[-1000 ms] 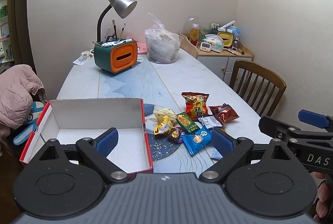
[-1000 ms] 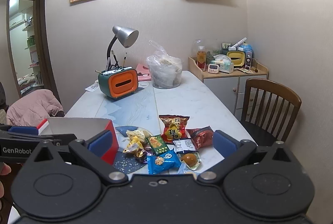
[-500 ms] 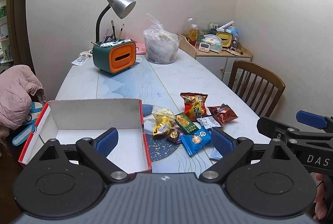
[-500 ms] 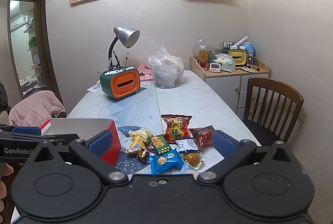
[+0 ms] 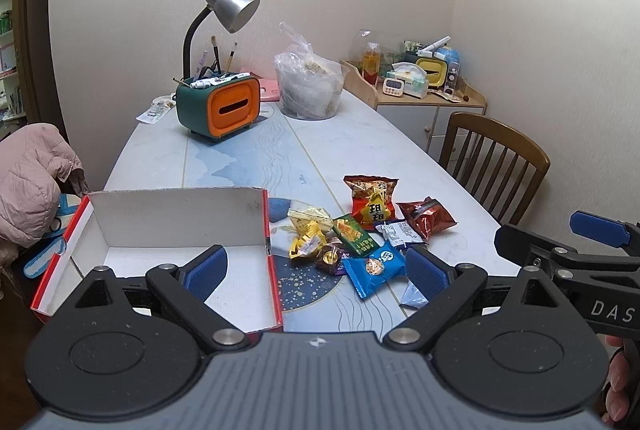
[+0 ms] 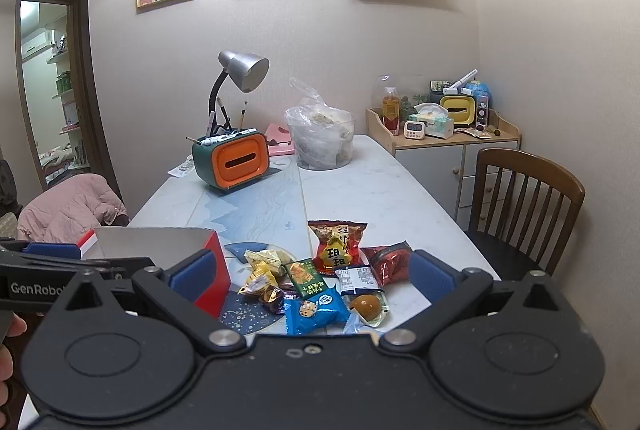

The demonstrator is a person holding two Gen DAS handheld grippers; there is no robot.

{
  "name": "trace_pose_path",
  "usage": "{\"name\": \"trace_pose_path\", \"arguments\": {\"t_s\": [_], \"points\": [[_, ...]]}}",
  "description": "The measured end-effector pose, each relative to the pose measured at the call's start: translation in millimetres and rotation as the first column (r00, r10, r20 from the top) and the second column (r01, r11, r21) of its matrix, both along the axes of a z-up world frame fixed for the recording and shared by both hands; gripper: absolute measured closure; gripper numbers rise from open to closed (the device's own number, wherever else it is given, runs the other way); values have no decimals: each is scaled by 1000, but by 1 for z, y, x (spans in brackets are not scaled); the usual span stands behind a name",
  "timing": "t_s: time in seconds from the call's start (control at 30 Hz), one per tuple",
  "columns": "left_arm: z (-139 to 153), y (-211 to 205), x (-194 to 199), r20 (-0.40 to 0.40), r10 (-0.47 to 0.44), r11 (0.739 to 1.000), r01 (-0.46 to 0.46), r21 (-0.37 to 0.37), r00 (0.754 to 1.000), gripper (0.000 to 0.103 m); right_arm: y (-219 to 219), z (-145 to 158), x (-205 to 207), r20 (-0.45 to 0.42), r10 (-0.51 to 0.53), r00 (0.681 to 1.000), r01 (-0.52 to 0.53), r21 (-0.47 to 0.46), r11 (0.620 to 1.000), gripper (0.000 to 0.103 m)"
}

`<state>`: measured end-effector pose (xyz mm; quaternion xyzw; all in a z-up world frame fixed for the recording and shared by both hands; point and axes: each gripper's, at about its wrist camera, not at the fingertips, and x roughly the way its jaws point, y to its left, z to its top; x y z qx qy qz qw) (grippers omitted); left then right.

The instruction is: Organize snacks

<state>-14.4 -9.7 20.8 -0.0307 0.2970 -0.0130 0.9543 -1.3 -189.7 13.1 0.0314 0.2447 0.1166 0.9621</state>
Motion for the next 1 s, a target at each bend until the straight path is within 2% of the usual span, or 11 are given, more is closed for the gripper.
{"name": "trace_pose_path", "arguments": {"t_s": [0.23,0.43,0.57,0.7,0.77,0.87,1.0], "points": [[-4,-15,15,-20,38,999,-38,-4,999,6,-19,-2,15,0,34,999,-34,6,999,0],[-18,-31,34,-81,74,997,-75,-8,994,6,-38,-10,36,-16,89,996,-89,0,996,1],[-30,-41,51,-133,93,996,-94,0,987,6,-48,-23,54,-66,154,986,-155,-8,988,3],[-47,-49,69,-194,99,995,-101,2,976,6,-58,-43,75,-137,244,960,-248,-9,969,3],[-56,-55,79,-212,65,998,-63,17,975,6,-60,-56,83,-168,294,941,-303,-29,953,4],[-69,-70,95,-237,-34,996,53,70,971,6,-62,-76,93,-216,372,903,-396,-81,914,5],[-83,-87,115,-266,-161,972,200,125,950,7,-65,-97,109,-276,438,856,-482,-114,869,6]]}}
